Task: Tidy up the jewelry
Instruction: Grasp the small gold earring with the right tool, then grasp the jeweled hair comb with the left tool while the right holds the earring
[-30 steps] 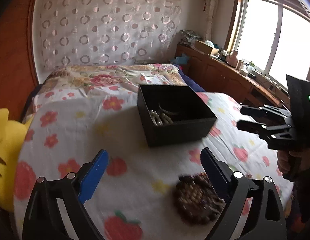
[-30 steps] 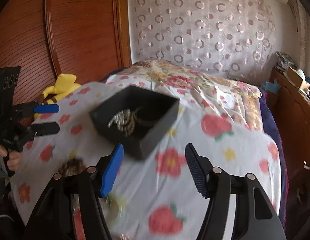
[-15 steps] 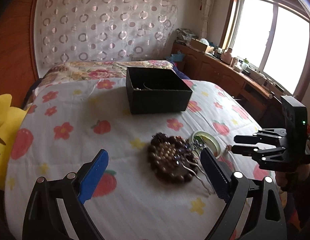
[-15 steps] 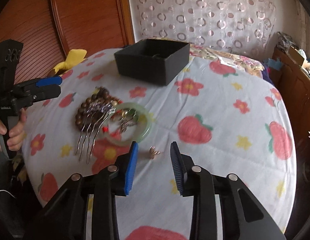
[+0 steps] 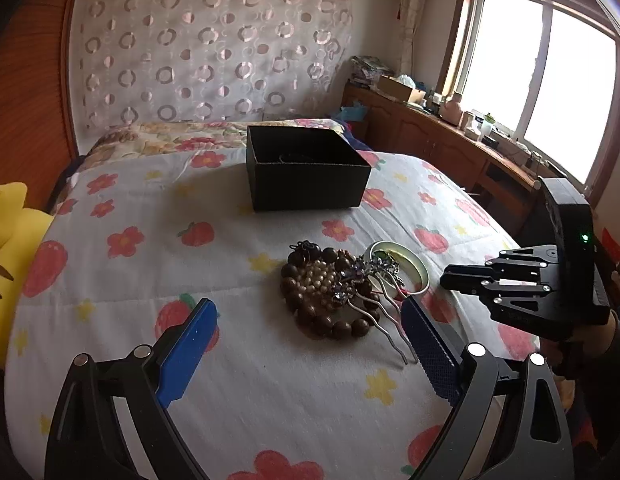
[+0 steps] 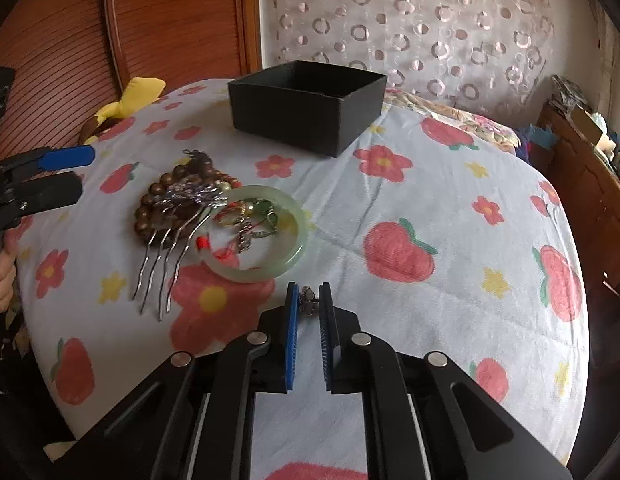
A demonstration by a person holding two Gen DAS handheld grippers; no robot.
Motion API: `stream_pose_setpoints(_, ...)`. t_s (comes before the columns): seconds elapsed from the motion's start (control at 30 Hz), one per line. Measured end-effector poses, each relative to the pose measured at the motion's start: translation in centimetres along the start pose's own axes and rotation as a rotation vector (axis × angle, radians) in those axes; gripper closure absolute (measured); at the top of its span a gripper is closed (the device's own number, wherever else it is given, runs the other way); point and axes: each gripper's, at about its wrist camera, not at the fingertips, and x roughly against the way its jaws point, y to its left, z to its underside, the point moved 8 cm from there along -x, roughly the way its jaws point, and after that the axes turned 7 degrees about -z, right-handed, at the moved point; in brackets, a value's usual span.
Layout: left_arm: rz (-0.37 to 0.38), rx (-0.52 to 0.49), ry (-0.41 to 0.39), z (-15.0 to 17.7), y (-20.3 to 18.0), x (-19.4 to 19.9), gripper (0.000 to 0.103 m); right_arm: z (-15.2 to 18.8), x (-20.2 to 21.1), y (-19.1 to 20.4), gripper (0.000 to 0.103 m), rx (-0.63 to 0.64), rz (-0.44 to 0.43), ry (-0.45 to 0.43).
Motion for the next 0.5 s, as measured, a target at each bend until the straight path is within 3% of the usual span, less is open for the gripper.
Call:
stream_pose_setpoints(0.37, -0.014, -0.035, 0.054, 0.2, -0.4, -2.3, 0.014, 1.0, 1.7, 0.1, 0.091, -0.027, -0.01, -0.048)
stream_pose_setpoints(0.5, 0.008, -0.052, 0.085, 0.0, -1.2, -3.2, 0.038, 1.0, 1.5, -0.1, 0.091, -0.041, -0.021, -0.054)
